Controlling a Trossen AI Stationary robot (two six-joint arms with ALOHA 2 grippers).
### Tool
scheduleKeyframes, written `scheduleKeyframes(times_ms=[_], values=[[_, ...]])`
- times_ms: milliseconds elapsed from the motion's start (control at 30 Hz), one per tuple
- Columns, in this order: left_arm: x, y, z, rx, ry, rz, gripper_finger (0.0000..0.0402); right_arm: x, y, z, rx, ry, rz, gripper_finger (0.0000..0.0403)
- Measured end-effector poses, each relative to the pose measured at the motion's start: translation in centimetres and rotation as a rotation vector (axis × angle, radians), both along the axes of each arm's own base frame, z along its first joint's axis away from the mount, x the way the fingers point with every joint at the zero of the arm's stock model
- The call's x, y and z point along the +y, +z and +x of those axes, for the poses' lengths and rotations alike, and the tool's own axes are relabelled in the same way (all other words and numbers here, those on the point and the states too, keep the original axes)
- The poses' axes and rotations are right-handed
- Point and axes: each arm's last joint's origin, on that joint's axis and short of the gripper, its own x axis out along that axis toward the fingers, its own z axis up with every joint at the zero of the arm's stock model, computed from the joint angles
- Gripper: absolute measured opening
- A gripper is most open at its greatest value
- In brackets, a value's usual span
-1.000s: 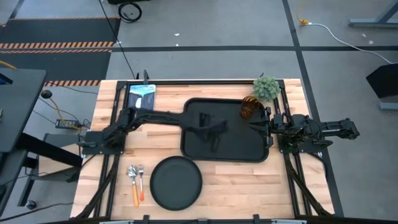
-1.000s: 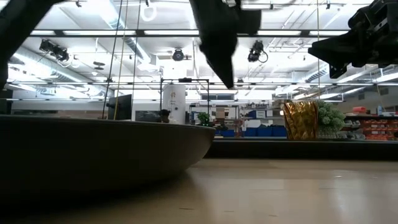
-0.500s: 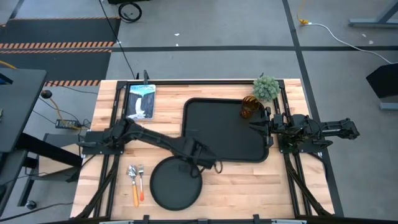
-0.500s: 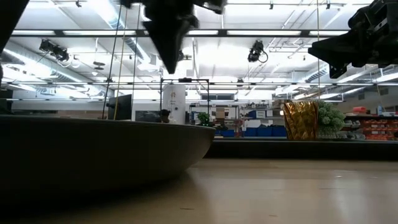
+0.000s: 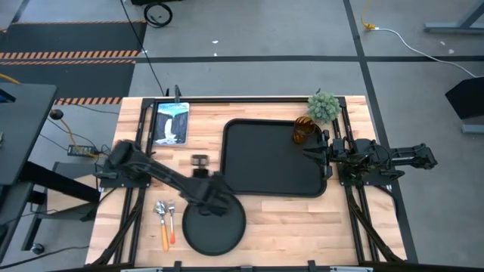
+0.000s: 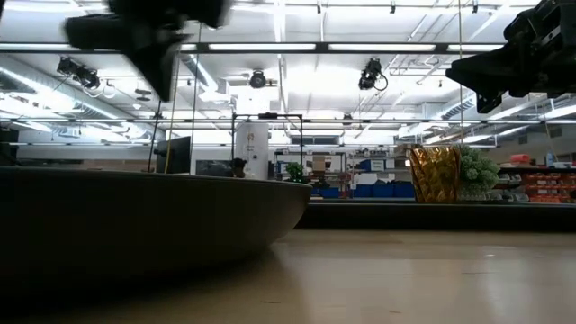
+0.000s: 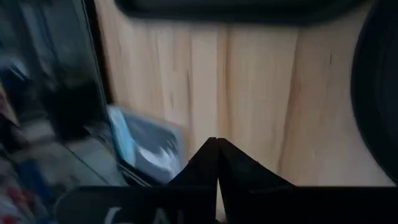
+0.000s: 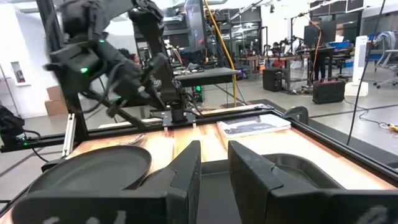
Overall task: Pick and place plate/cup/fork/spoon on tray
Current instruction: Put the black plate on the black tray to the bottom of the brown glass
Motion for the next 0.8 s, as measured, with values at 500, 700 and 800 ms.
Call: scheduleKeyframes(times_ms=[500,700,800], values=[[1.7,-2.2,-8.7,-0.52,0.493,-0.482,0.0011,0.0,0.0,0.0,-0.001,0.0,0.0,0.0088],[1.8,-5.5,-8.8,-0.536,0.646,-0.611,0.0021,0.0,0.0,0.0,-0.001,0.0,0.0,0.0088],[2.0,-6.1,-8.6,-0.559,0.666,-0.648,0.0049,0.0,0.0,0.0,-0.002,0.001,0.0,0.0088]])
